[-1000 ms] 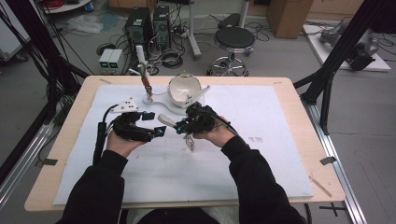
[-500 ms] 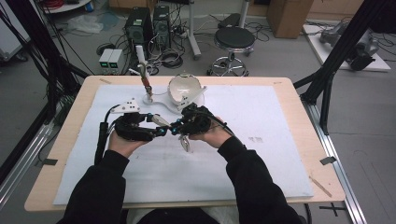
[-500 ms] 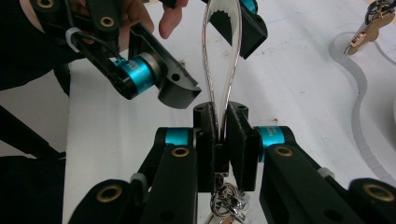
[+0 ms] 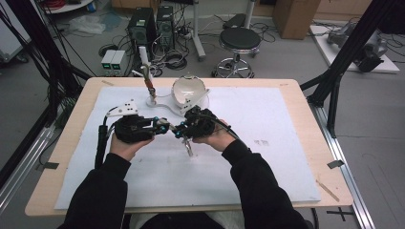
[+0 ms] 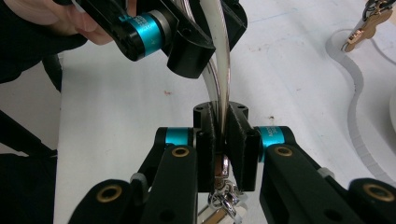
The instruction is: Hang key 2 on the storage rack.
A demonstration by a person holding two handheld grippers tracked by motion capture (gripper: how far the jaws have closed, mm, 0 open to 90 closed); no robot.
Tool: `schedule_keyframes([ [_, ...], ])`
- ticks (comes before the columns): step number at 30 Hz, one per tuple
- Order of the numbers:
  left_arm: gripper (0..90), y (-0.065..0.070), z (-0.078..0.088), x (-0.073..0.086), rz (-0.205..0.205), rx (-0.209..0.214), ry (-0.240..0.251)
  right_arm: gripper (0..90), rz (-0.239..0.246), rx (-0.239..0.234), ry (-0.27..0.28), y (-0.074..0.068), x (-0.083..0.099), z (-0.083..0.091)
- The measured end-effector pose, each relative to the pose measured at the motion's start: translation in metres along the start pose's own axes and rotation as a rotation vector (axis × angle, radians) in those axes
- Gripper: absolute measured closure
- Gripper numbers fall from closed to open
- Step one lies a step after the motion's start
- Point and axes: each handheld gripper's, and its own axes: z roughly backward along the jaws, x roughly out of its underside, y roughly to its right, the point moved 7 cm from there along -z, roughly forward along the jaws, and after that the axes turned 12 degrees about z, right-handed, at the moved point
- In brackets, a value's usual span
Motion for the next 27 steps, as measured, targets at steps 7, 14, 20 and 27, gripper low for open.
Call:
schedule_keyframes([
  [7, 81.2, 0.003, 0.0, 0.001, -0.025, 0.008, -0.002, 82.1, 0.0, -0.003, -0.01, -0.001, 0.001, -0.003],
  [14, 84.6, 0.007, 0.002, 0.0, -0.05, 0.029, 0.007, 75.6, -0.006, -0.012, 0.004, 0.0, 0.0, -0.003],
  [20, 84.8, 0.01, 0.002, -0.001, -0.06, 0.016, 0.005, 65.5, -0.015, -0.007, -0.02, 0.001, 0.003, -0.005],
  [27, 84.4, 0.002, 0.012, -0.006, -0.041, -0.024, 0.029, 43.5, -0.056, 0.032, -0.043, 0.01, 0.011, 0.001],
])
